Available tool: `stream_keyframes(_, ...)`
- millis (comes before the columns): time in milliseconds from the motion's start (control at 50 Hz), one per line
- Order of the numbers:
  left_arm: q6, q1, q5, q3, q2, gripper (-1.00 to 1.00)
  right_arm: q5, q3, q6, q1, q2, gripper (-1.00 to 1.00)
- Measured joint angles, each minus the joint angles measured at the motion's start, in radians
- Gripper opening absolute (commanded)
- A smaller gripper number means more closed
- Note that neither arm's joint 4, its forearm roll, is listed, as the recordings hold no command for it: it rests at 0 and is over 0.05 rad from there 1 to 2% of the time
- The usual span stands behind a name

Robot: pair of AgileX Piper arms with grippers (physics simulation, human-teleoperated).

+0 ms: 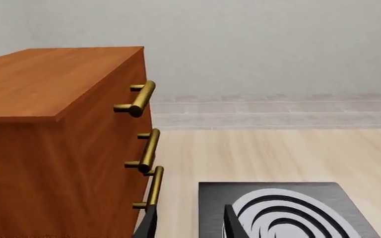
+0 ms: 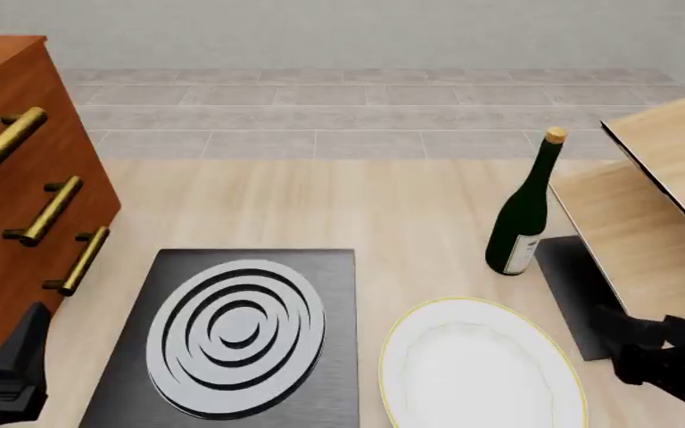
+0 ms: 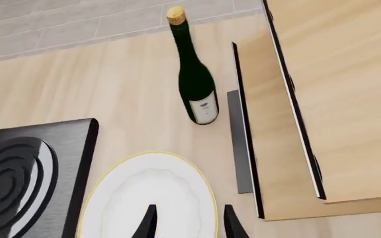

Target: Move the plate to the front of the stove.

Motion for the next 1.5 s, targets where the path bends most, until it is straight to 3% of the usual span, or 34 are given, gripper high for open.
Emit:
stream_keyframes(440, -0.002, -0.005, -0.032, 0.000, 0.039, 1.00, -0.126, 0.083, 0.078, -0.029, 0.186, 1.00)
stream_keyframes(1080, -0.009, -0.007, -0.073, 0.000, 0.089, 1.00, -0.401, 0.245, 0.150, -0.023, 0.429, 1.00)
stream_keyframes(1500, -0.016, -0.013, -0.100, 0.000, 0.116, 1.00, -0.451, 0.310, 0.190, 0.015, 0.467, 1.00)
